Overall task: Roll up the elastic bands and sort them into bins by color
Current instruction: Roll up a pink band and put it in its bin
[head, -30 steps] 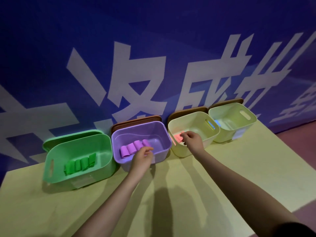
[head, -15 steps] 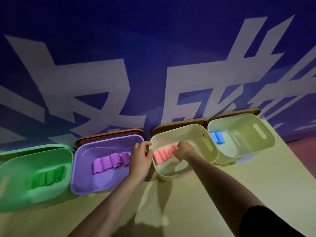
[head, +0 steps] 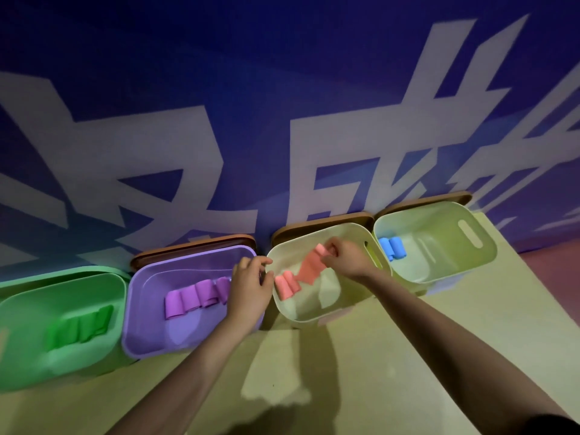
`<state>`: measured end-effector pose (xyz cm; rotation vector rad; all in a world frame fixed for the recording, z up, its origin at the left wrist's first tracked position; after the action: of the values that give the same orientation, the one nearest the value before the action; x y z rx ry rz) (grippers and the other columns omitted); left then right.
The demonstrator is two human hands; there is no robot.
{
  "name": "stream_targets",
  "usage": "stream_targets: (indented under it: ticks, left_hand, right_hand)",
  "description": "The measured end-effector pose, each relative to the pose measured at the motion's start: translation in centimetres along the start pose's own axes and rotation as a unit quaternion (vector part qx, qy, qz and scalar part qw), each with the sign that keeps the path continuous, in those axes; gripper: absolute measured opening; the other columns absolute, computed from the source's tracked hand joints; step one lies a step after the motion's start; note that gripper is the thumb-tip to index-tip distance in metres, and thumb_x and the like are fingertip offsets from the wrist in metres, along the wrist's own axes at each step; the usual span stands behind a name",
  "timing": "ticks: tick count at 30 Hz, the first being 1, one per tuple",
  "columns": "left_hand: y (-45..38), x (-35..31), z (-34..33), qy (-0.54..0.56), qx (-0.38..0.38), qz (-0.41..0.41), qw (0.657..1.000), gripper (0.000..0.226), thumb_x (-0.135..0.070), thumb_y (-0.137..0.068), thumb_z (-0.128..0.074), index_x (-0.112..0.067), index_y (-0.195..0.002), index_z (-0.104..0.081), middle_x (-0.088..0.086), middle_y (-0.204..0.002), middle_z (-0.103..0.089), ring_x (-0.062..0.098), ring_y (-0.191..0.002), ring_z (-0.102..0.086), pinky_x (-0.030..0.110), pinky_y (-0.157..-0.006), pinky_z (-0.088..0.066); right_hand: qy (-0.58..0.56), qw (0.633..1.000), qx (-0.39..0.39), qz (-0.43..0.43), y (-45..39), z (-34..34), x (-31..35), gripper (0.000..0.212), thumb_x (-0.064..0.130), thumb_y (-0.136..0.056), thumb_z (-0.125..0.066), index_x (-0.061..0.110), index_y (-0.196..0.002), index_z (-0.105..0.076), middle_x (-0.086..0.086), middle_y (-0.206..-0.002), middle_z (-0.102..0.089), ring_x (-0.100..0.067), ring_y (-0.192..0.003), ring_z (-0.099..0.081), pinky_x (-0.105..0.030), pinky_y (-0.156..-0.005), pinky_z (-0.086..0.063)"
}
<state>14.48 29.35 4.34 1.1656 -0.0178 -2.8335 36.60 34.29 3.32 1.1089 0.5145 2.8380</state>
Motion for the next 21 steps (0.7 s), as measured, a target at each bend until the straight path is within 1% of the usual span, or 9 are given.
stream_targets:
  ticks: [3,6,8,9,11,12,15,19,21]
  left_hand:
    - [0.7,-2.3,1.1,0.093,-0.001,-0.021,0.995,0.024,-0.016,-0.093,-0.056,-0.021,-0.115,-0.063,0.0,-0.11,-0.056,0.017,-0.105,-0.054,0.034,-0.09,-0.046]
    - [2.4,-5.6,2.2,0.225,0.082,-0.027,0.971,0.028,-0.018,-0.098,-0.048,-0.032,-0.121,-0.057,-0.008,-0.122,-0.054,0.007,-0.113,-0.052,0.027,-0.093,-0.046]
    - [4.1,-7.0,2.8,0.269,0.134,-0.034,0.953,0.029,-0.02,-0.099,-0.046,-0.043,-0.111,-0.058,-0.008,-0.117,-0.06,0.009,-0.11,-0.056,0.027,-0.089,-0.047]
    - [5.0,-7.3,3.2,0.279,0.142,-0.035,0.949,0.025,-0.024,-0.097,-0.046,-0.043,-0.102,-0.062,-0.004,-0.109,-0.064,0.015,-0.104,-0.06,0.032,-0.086,-0.048]
    - [6.6,-7.6,4.1,0.276,0.139,-0.036,0.95,0.018,-0.034,-0.091,-0.046,-0.03,-0.092,-0.064,0.008,-0.092,-0.066,0.025,-0.09,-0.062,0.039,-0.078,-0.049]
    - [7.4,-7.5,4.7,0.269,0.126,-0.037,0.954,0.021,-0.035,-0.09,-0.048,-0.022,-0.089,-0.063,0.013,-0.088,-0.064,0.025,-0.081,-0.059,0.037,-0.072,-0.046]
    - [9.7,-7.6,6.4,0.262,0.098,-0.051,0.959,0.017,-0.02,-0.096,-0.052,-0.009,-0.087,-0.061,0.012,-0.078,-0.062,0.014,-0.07,-0.052,0.031,-0.064,-0.04]
    - [12.7,-7.2,8.4,0.263,0.079,-0.035,0.961,0.019,-0.014,-0.097,-0.05,-0.018,-0.084,-0.063,-0.006,-0.076,-0.062,0.002,-0.068,-0.053,0.013,-0.059,-0.039]
    - [14.0,-6.9,9.5,0.302,0.06,-0.005,0.951,0.026,-0.011,-0.097,-0.049,-0.024,-0.079,-0.062,-0.009,-0.077,-0.062,0.003,-0.072,-0.053,0.012,-0.062,-0.039]
  right_hand:
    - [-0.117,0.991,0.034,0.061,3.8,2.0,3.9,0.01,0.017,-0.091,-0.063,0.009,-0.096,-0.062,0.004,-0.075,-0.063,0.0,-0.064,-0.058,-0.018,-0.064,-0.045]
    - [-0.163,0.977,0.08,0.111,7.5,3.4,7.5,0.015,0.011,-0.091,-0.062,0.007,-0.105,-0.065,0.002,-0.081,-0.066,-0.006,-0.072,-0.061,-0.023,-0.066,-0.049]
    - [-0.157,0.973,0.094,0.139,9.9,4.0,9.4,0.014,0.014,-0.091,-0.062,0.013,-0.104,-0.067,0.008,-0.079,-0.066,-0.008,-0.074,-0.061,-0.023,-0.066,-0.048]
    - [-0.144,0.973,0.095,0.151,11.1,4.2,10.2,0.012,0.016,-0.092,-0.062,0.016,-0.101,-0.068,0.011,-0.078,-0.065,-0.006,-0.073,-0.06,-0.022,-0.066,-0.047]
    - [-0.108,0.977,0.071,0.17,13.3,4.4,11.5,0.007,0.02,-0.092,-0.062,0.021,-0.095,-0.069,0.013,-0.077,-0.066,-0.004,-0.073,-0.06,-0.021,-0.068,-0.048]
    - [-0.098,0.978,0.054,0.176,14.3,4.4,12.0,0.007,0.022,-0.092,-0.063,0.021,-0.094,-0.069,0.012,-0.078,-0.066,-0.003,-0.074,-0.061,-0.02,-0.07,-0.048]
    - [-0.107,0.978,0.013,0.178,16.7,3.7,12.9,0.015,0.025,-0.091,-0.064,0.014,-0.096,-0.072,0.01,-0.079,-0.068,0.001,-0.07,-0.059,-0.013,-0.066,-0.044]
    - [-0.171,0.968,-0.059,0.174,18.9,1.8,13.4,0.011,0.019,-0.085,-0.072,0.015,-0.095,-0.072,0.002,-0.085,-0.072,-0.009,-0.078,-0.064,-0.025,-0.072,-0.052]
    - [-0.197,0.959,-0.078,0.187,20.0,0.8,13.8,0.013,0.01,-0.081,-0.074,0.015,-0.092,-0.072,0.0,-0.087,-0.072,-0.012,-0.08,-0.065,-0.029,-0.073,-0.053]
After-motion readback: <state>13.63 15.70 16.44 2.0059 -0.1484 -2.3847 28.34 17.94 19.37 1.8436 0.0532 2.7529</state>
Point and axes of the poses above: each hand's wrist, its own y-axis away from the middle knuckle, its own z-axis out of the back of the hand, x = y × z, the point moved 6 cm from there along -y, towards the middle knuckle
